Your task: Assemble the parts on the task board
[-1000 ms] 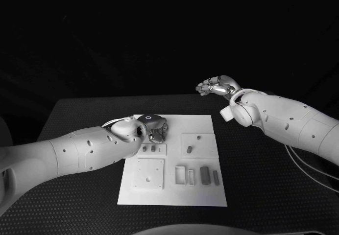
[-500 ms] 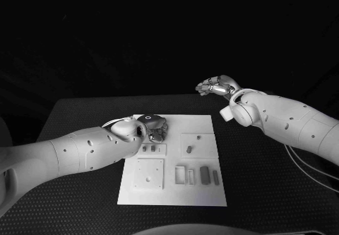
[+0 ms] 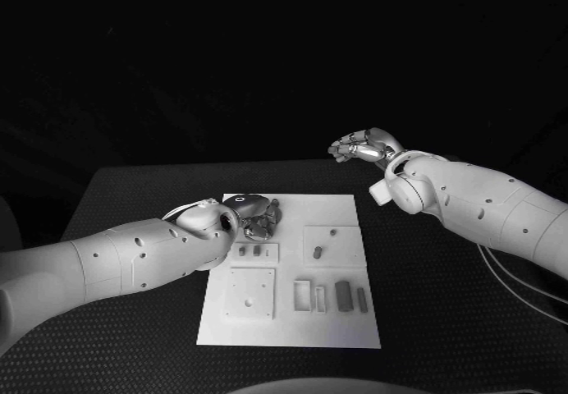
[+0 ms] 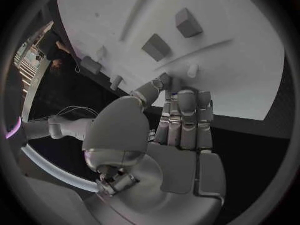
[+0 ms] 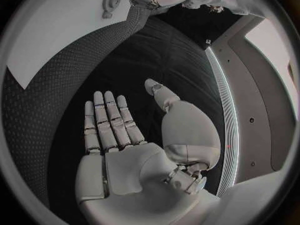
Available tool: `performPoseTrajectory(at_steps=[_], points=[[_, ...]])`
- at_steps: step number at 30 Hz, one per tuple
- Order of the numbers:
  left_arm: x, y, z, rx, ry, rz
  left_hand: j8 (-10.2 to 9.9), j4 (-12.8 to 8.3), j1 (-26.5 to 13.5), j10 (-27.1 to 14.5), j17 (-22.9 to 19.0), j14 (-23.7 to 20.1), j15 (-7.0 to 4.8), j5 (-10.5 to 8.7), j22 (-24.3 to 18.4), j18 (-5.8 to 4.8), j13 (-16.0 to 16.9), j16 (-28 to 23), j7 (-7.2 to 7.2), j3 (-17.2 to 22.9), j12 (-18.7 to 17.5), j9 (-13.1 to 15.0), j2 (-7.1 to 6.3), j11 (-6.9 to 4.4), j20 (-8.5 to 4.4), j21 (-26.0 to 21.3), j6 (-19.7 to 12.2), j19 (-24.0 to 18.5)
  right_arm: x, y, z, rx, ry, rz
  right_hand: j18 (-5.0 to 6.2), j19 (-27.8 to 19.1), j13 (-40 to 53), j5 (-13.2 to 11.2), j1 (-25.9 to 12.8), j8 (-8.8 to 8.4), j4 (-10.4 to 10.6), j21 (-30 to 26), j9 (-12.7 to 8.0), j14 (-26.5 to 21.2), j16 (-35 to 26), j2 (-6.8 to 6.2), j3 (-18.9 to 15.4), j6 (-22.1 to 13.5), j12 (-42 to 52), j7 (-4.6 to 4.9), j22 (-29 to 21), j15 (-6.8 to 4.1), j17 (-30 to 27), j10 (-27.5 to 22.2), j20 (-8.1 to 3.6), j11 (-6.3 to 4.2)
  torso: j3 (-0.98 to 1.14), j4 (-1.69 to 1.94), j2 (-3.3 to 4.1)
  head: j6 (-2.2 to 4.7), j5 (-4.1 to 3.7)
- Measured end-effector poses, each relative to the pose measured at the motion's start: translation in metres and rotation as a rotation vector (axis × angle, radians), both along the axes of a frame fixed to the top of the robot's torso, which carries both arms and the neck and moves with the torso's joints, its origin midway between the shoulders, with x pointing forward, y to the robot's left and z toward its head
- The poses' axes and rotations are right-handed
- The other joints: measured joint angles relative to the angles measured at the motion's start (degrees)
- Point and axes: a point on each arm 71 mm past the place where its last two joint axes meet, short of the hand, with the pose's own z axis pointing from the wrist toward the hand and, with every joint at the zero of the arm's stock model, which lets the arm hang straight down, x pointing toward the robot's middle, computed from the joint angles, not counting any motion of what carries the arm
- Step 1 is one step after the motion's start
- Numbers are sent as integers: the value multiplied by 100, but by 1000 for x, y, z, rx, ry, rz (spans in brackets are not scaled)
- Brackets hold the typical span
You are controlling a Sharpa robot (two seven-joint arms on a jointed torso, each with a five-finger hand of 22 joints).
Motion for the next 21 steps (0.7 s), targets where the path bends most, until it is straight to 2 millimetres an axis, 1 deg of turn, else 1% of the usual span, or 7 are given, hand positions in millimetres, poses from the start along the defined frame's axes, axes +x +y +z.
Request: performPoseTrajectory(at_steps=[2, 5, 9, 16, 21], points=[[1, 2, 4, -28, 3, 14, 11, 0, 0, 0, 0, 0, 0, 0, 0, 0, 0, 0, 0, 0, 0, 0, 0, 0, 0, 0, 0, 0, 0, -1, 0, 0, 0, -1, 0, 0, 0, 0, 0, 0, 0, 0, 0, 0, 0, 0, 0, 0, 0, 0, 1, 0, 0, 0, 0, 0, -2, 3, -2, 4, -1], [3, 5, 16, -80, -2, 34, 11, 0, 0, 0, -6, 1, 0, 0, 5, 0, 0, 0, 0, 0, 0, 1, 0, 0, 0, 0, 0, 0, 0, -1, 0, -1, 0, -2, 0, 0, 0, 0, 0, 0, 0, 0, 0, 0, 0, 0, 0, 0, 0, 0, 6, 0, 0, 0, 0, 0, -1, 8, -3, 13, -5], [4, 12, 29, -137, -1, 60, 11, 0, 0, 8, -6, 1, 1, 0, 5, 0, 0, 0, 1, 0, 0, 1, -1, 8, 0, 0, 0, 0, 0, -3, 0, -1, 0, -4, 0, 0, 0, 0, 0, 0, 0, 0, 0, 0, 0, 0, 0, 0, 0, 0, 6, 0, 0, 0, 0, 0, -3, 10, -3, 16, 8], [6, 28, 37, -159, 17, 94, 11, 0, 1, 39, -11, 2, 2, 8, 5, -1, -1, 0, 1, 0, -22, 1, -2, -1, 0, 0, -1, 0, 0, -5, 0, -2, 0, -6, 0, 0, 0, 0, 0, 0, 0, 0, 0, 0, 0, 0, 0, 0, 0, 0, 5, 0, 0, 0, 0, 0, -3, 14, -5, 18, 29], [7, 34, 35, -153, 36, 106, 8, -2, 1, 39, -19, 4, 4, 33, 10, -1, -1, 0, 1, 31, -22, 1, -2, 0, 0, 0, -1, 0, 0, -5, 0, -3, 0, -7, 0, 0, 0, 0, 0, 0, 0, 0, 1, 0, 0, 0, 0, 0, 0, 0, 11, 0, 0, 0, 0, 0, -3, 14, -4, 21, 40]])
